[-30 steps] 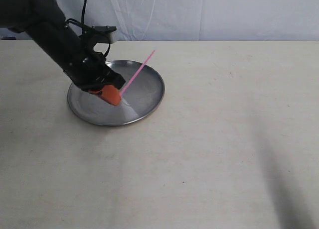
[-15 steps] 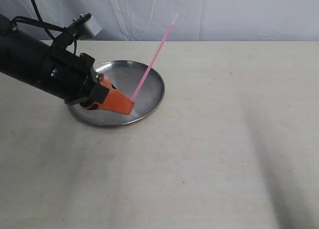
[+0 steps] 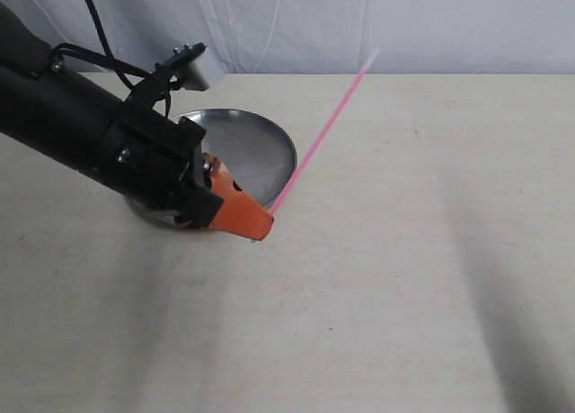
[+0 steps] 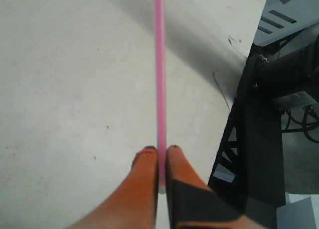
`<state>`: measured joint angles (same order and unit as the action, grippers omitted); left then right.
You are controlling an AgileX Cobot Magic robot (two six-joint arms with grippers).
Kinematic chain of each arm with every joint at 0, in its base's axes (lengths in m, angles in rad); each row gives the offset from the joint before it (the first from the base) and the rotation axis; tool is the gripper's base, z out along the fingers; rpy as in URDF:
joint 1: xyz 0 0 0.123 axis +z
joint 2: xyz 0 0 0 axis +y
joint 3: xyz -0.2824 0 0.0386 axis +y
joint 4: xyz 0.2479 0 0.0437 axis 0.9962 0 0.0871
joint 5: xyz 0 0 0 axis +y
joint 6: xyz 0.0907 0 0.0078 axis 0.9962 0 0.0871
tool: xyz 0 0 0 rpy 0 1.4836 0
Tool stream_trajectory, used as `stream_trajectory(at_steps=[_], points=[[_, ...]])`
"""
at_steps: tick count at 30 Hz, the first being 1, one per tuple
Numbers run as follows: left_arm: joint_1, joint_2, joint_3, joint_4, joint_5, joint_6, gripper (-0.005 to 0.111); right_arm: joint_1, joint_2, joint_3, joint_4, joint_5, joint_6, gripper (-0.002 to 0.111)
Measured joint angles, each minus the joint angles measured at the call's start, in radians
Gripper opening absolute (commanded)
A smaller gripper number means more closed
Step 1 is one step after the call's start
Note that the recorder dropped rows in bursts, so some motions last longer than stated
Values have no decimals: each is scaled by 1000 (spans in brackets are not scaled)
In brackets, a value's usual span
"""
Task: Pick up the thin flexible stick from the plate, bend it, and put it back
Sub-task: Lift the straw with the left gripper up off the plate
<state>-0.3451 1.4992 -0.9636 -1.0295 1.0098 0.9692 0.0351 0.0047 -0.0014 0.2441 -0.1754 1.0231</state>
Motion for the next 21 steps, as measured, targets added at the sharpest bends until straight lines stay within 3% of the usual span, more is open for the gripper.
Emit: stream_trajectory(at_steps=[8,15,17,21], points=[[-42,-2,0,0,0,0,0,22,0,0,-112,78,90,-1],[-84,-2,0,0,0,2,0,211,95,-16,-252,1,105,1],[-88,-2,1,-3,0,4,0,262,160,-49,-322,-18,105,12],[-88,-2,5,-7,0,4,0,319,322,-105,-427,-95,105,46]])
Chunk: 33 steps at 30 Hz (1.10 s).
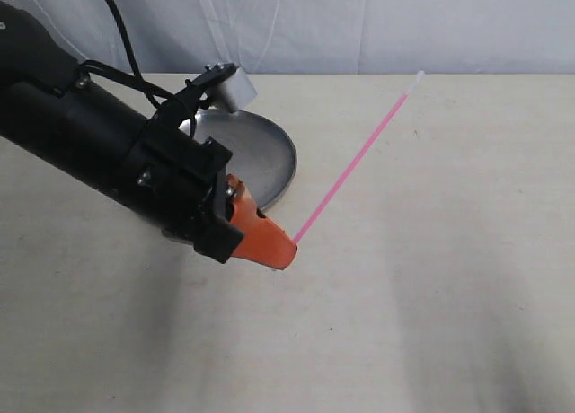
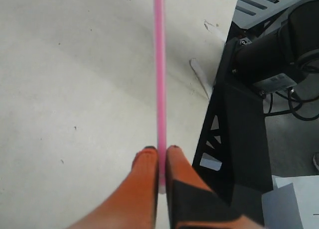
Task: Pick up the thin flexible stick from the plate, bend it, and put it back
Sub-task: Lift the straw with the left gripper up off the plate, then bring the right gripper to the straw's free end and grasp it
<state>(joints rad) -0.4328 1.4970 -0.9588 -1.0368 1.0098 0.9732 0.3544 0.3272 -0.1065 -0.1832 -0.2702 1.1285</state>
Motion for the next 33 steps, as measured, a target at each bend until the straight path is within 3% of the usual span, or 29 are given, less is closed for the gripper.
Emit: stream_trajectory(at_steps=[2,8,13,23,26,29,33], points=[[0,0,0,0,2,0,0,14,100,-31,-25,-37,0,51],[0,0,0,-11,9,0,0,18,415,-136,-152,-111,30,51],[0,0,0,-18,12,0,0,18,655,-248,-377,-238,198,51],[0,0,0,-35,14,0,0,18,908,-357,-522,-444,339,51],[0,0,0,-36,14,2,0,18,942,-361,-543,-495,350,34],[0,0,0,-36,14,4,0,18,953,-362,-569,-524,354,3],[0,0,0,-43,14,4,0,18,955,-362,-607,-534,359,0]])
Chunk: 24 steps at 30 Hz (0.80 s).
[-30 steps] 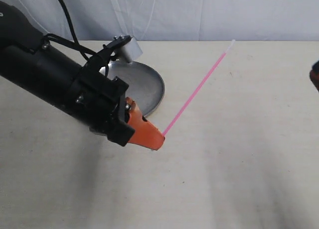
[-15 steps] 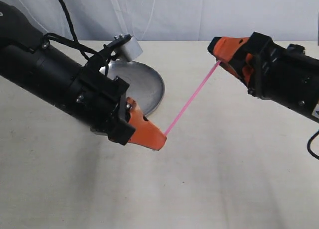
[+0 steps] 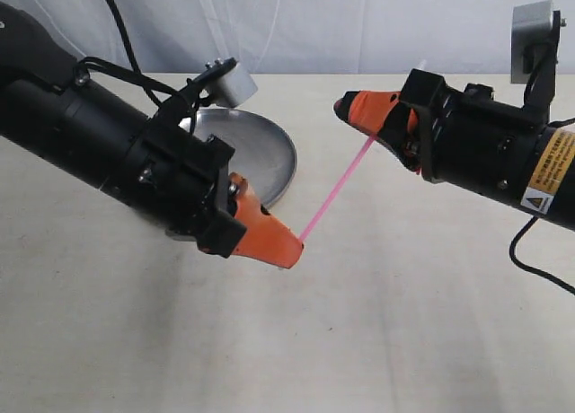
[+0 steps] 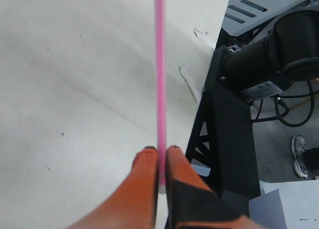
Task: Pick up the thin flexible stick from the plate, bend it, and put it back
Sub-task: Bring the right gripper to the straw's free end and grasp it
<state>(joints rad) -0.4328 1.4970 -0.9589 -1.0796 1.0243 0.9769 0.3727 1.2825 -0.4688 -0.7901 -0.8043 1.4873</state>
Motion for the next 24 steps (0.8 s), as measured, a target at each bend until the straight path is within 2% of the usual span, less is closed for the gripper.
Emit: stream_trajectory(at_steps=[9,24], points=[[-2,0,4,-37,4,7,0,0,0,-5,-17,-7,4,0],[-6,0,6,-272,99,70,0,-2,0,-11,1,33,-63,0]])
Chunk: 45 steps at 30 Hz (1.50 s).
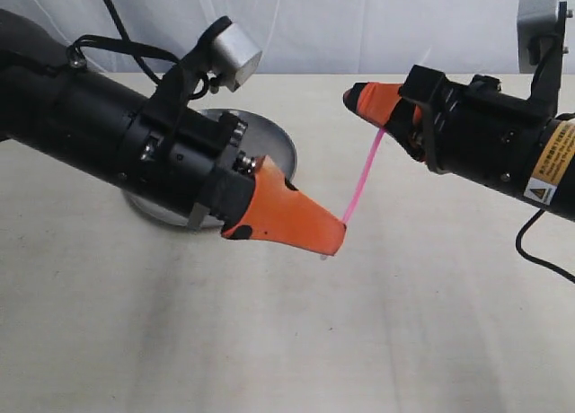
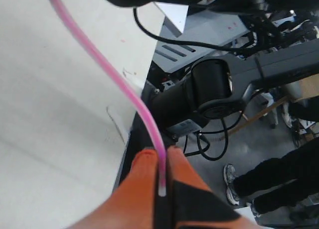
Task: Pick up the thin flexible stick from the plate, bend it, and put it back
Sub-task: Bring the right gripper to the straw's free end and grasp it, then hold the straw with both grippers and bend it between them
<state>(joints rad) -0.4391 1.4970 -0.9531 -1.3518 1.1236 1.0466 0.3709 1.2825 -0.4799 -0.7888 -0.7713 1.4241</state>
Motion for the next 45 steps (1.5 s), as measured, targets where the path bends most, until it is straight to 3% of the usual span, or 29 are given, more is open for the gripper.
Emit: stream_trajectory(at_steps=[10,17,26,29,34,36,41,43,45], points=[[-2,0,0,-88,4,42,0,0,0,0,-20,39,-4,0],[0,0,-2,-174,-81,72,0,9,2,2,-83,37,-14,0],[0,0,-2,37,-171,-45,1,9,-1,2,-31,42,-16,0],[0,0,-2,56,-205,-82,11,9,-10,2,-12,22,-18,-1],[0,0,-2,56,-203,-93,43,11,-10,2,-10,-21,-18,-1],[0,0,-2,56,-198,-95,50,11,-10,2,-6,-35,-18,-1],[0,0,-2,63,-196,-101,46,11,-10,2,13,-85,-14,-1],[-6,0,-2,70,-194,-103,35,11,-10,2,18,-94,-14,-1],[-20,0,-2,74,-194,-103,18,11,-10,2,27,-105,-12,-1]])
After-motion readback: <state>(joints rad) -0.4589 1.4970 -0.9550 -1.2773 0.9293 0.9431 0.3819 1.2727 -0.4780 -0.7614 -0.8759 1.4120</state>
